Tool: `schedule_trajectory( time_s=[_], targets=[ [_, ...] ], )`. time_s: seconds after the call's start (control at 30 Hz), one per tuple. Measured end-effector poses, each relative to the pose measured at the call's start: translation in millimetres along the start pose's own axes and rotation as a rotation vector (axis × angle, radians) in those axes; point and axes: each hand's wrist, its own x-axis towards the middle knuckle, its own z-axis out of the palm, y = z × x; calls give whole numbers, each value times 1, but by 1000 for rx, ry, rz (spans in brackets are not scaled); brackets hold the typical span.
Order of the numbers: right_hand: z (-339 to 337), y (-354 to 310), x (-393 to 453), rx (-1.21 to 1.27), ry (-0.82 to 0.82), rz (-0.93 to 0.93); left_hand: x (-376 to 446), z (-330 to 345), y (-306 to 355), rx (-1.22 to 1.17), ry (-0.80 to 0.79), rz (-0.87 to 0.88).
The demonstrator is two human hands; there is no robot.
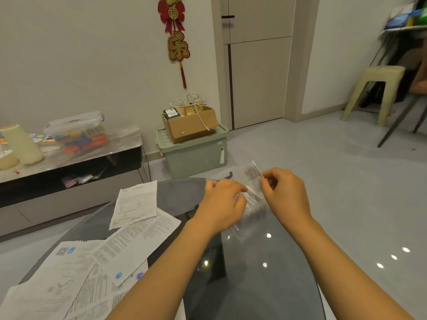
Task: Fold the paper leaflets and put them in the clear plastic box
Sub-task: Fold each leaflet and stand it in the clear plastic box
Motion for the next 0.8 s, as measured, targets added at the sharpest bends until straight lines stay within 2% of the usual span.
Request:
schedule_trajectory(
  time_s=[0.1, 0.2, 0.43, 0.8],
  targets=[
    [3, 10, 6, -9, -32, 59, 16, 13, 1, 68, -126, 98],
    [5, 13, 7, -30, -45, 79, 21, 23, -2, 131, -150, 177],
    [11, 11, 8, -228, -105, 68, 22, 32, -5, 140, -86, 172],
    [22, -8, 15, -528, -338, 140, 14, 40, -8, 87, 38, 117]
  ],
)
